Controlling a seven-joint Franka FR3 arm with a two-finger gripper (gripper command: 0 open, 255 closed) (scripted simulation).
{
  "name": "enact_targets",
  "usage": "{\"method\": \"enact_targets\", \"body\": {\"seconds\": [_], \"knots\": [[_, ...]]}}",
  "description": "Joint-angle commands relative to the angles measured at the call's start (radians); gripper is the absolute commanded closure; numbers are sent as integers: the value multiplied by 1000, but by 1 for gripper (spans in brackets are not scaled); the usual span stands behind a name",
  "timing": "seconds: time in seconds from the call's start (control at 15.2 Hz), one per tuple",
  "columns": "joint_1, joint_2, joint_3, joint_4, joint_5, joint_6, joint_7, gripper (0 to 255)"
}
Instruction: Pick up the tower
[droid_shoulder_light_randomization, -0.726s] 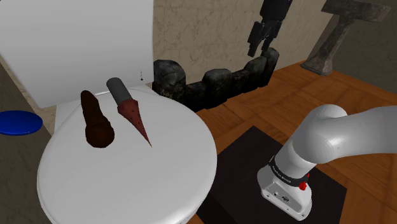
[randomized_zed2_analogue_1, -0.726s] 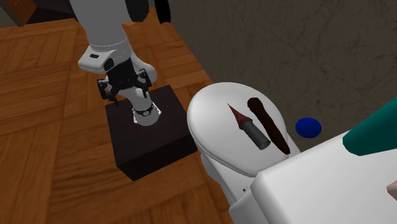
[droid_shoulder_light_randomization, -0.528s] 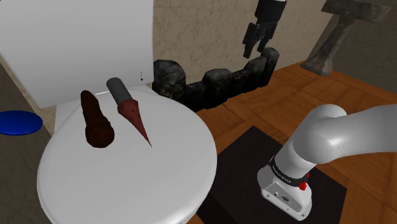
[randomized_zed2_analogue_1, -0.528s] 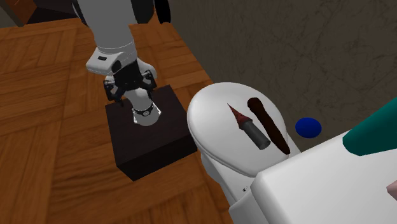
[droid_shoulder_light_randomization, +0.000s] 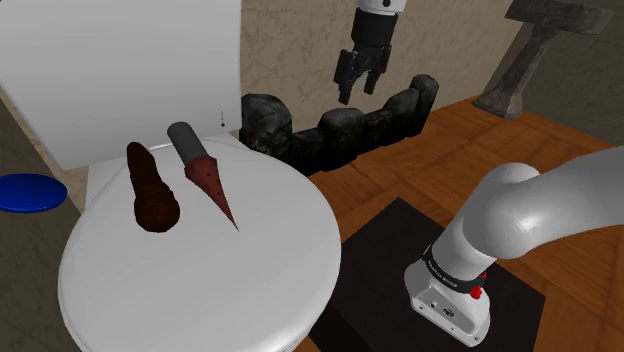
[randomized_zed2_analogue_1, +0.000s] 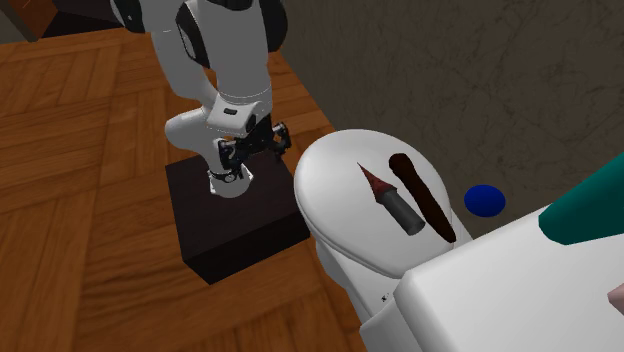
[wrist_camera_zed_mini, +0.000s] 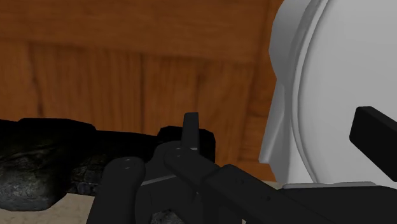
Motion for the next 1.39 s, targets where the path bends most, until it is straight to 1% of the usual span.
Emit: {"method": "enact_targets", "body": {"seconds": [0.0,0.33,0.66,0.99,1.32], "knots": [[13,49,35,18,19,27,36,0],[37,187,116,84,47,89,118,0],[57,340,193,177,49,140,203,0],[82,510,263,298,21,175,295,0],[121,697,317,449,-38,187,391,0]]}}
